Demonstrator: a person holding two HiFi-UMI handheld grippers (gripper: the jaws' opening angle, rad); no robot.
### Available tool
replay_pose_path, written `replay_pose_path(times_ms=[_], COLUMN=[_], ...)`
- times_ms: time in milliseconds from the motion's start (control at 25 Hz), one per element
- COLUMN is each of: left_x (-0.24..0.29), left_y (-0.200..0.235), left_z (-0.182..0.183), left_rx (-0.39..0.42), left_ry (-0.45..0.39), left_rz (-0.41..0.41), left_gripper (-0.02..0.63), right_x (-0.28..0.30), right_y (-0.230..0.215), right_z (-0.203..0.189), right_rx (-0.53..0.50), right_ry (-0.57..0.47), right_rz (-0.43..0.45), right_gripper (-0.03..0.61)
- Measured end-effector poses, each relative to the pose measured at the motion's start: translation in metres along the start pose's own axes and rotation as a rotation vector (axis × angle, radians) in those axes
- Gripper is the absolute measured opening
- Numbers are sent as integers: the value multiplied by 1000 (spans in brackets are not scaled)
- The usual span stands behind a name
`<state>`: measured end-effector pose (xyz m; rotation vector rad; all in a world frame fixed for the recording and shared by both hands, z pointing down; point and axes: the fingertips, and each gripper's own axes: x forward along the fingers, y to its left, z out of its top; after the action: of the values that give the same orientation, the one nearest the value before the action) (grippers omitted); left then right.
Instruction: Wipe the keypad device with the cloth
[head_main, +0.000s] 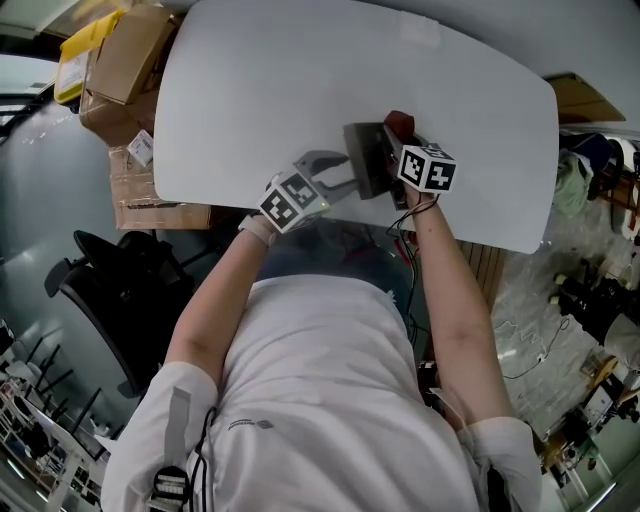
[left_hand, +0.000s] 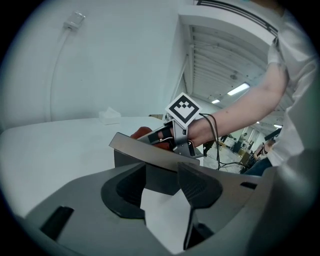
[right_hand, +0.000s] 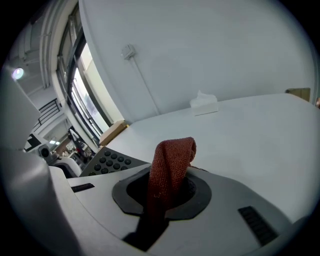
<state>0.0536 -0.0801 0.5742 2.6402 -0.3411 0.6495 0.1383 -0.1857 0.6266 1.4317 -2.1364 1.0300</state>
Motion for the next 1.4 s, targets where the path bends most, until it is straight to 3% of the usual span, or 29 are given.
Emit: replay_pose_path(times_ms=[200,440,720,840,1080,1400], left_x=[-1,-1,-1,0,2,3], left_y=[2,3,3,2,1,2], left_z=[-1,-2,-4,-5,-1,-6], left_rx=[2,-3,-37,-30,-12,-1], left_ry=[6,0,-14,-7,-1,6], left_rz=[25,33,30,24,20,20], left_gripper=[187,187,187,187,186,181], right_x=[-9,-52,-82,-79,-69,-67], right_y=[-1,37,82,96,102,99], right_z=[1,20,11,1,-7,-9], right_rx=[57,-5,31,-2,-154,-133], right_ry=[-39,-135,-190,-178,-132,-130], right_rz=[51,124,180,177,88,88], right_gripper=[54,54,54,54,54,54])
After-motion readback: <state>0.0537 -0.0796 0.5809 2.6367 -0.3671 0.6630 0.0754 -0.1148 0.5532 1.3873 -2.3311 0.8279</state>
